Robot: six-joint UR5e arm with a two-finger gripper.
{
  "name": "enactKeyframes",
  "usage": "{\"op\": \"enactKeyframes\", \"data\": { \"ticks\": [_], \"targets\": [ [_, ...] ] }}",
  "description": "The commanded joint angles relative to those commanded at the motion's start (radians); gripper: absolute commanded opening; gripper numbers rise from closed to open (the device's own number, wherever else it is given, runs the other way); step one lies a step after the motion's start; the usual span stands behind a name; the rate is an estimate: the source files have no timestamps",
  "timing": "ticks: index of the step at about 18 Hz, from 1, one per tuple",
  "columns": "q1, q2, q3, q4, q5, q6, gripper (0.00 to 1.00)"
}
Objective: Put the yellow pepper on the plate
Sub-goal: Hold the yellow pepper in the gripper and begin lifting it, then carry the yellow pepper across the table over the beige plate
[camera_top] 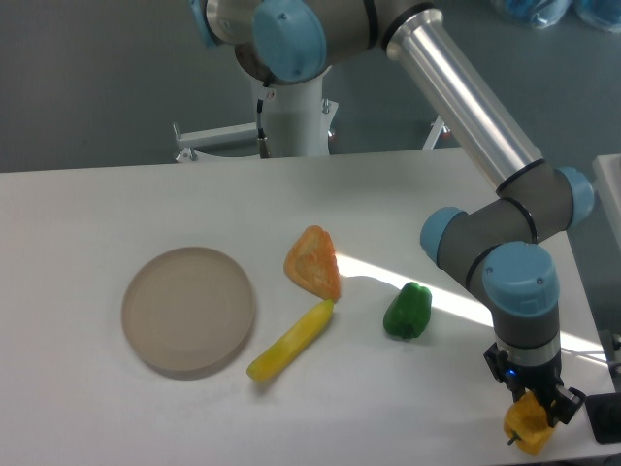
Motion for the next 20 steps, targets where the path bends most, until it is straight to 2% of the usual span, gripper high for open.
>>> {"op": "enactKeyframes", "data": {
  "ticks": [10,14,20],
  "targets": [
    [-0.003,0.015,-0.014,0.0,0.0,0.0,0.41],
    [-0.005,0.043,-0.037,-0.002,-0.009,-0.002,0.41],
    [-0.026,0.133,-0.127,-0.006,-0.02,-0.079,0.41]
  ]
}}
